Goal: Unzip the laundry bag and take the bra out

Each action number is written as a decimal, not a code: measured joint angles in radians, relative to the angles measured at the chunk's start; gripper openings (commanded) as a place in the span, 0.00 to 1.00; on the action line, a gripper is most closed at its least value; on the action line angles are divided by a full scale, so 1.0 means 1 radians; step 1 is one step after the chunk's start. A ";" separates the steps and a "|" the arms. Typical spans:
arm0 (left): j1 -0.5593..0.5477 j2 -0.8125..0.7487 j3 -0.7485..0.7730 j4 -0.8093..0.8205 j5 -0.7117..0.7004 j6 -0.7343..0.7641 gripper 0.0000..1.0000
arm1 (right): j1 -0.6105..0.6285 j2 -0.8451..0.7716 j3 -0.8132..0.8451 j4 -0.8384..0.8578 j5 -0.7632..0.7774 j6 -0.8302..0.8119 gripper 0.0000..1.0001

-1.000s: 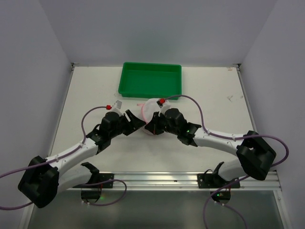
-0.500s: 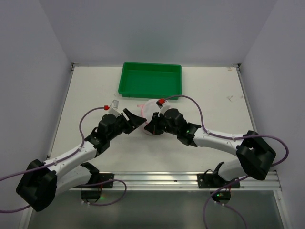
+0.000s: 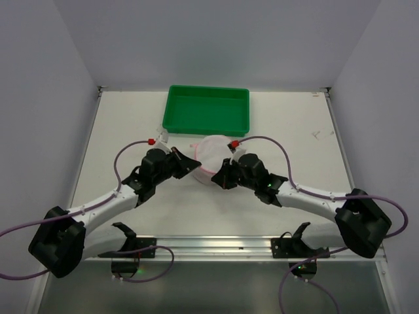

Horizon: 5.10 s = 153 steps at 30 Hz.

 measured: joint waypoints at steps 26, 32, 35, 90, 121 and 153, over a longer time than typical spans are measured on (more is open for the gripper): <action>0.182 0.326 0.536 -0.481 0.320 0.610 0.47 | -0.071 -0.141 -0.066 -0.119 -0.097 -0.117 0.00; 0.191 0.356 0.546 -0.412 0.334 0.528 0.99 | -0.014 0.003 -0.005 0.003 -0.148 -0.014 0.00; 0.191 0.261 0.443 -0.393 0.314 0.472 1.00 | -0.014 0.053 0.023 0.048 -0.150 0.013 0.00; 0.205 0.069 0.221 -0.449 0.470 0.596 0.25 | -0.298 -0.103 0.019 -0.187 -0.266 -0.181 0.00; 0.209 -0.452 -0.080 -0.537 0.030 0.122 1.00 | 0.040 0.069 0.112 -0.094 -0.083 0.039 0.00; 0.000 -0.264 -0.103 -0.208 0.019 -0.063 0.00 | -0.187 -0.041 0.072 -0.217 -0.138 -0.080 0.00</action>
